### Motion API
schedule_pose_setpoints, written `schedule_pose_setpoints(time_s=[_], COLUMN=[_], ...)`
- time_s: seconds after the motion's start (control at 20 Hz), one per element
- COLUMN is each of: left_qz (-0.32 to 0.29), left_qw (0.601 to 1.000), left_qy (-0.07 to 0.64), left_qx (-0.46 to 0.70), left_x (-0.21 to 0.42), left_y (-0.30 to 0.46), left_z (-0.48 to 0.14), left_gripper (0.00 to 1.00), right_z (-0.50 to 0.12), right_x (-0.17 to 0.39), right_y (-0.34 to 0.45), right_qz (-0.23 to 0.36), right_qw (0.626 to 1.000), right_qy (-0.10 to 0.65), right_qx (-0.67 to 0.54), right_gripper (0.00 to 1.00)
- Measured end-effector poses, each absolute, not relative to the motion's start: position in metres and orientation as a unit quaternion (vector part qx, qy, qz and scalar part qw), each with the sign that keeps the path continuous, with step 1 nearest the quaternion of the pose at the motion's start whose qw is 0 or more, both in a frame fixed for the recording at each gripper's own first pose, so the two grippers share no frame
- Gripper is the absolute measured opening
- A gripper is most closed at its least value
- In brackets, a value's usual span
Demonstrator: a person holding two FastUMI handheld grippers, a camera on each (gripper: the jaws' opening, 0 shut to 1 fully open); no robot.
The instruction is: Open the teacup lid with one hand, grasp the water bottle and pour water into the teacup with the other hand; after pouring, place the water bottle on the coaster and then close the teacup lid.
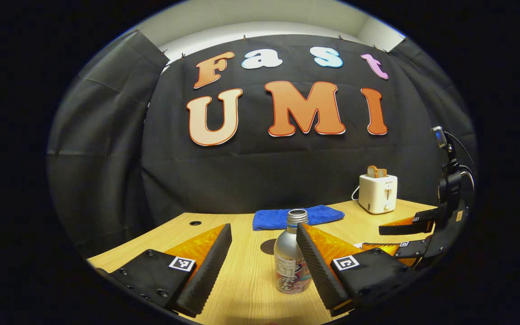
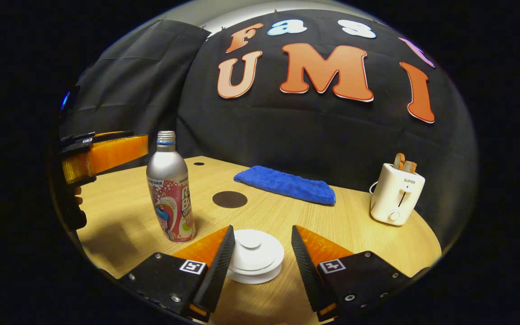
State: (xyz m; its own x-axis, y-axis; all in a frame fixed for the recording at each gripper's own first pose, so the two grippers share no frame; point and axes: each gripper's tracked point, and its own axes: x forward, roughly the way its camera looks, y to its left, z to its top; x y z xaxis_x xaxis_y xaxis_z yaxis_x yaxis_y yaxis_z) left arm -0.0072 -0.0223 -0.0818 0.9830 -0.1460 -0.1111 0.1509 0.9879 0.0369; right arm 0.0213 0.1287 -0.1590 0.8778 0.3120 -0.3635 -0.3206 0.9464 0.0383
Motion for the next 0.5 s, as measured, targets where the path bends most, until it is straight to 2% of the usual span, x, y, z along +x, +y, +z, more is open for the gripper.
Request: schedule_pose_setpoints(time_s=[0.2, 0.25, 0.4, 0.5], left_qz=[-0.08, -0.082, -0.09, -0.096], left_qw=[0.995, 0.995, 0.994, 0.993], left_qy=[0.065, 0.063, 0.061, 0.065], left_qx=[0.013, 0.015, 0.009, 0.006], left_x=[-0.007, -0.008, -0.006, -0.006], left_y=[-0.026, -0.027, -0.029, -0.033], left_z=[-0.089, -0.09, -0.091, -0.094], left_gripper=[0.96, 1.0, 0.96, 0.96], right_z=[-0.162, -0.166, -0.164, -0.163], right_x=[0.027, 0.024, 0.025, 0.026], right_y=[0.139, 0.142, 0.145, 0.145], right_qz=[0.18, 0.187, 0.191, 0.195], right_qw=[0.965, 0.962, 0.96, 0.961], right_qy=[0.19, 0.199, 0.2, 0.196], right_qx=[0.015, 0.022, 0.029, 0.021], right_gripper=[0.58, 0.57, 0.56, 0.48])
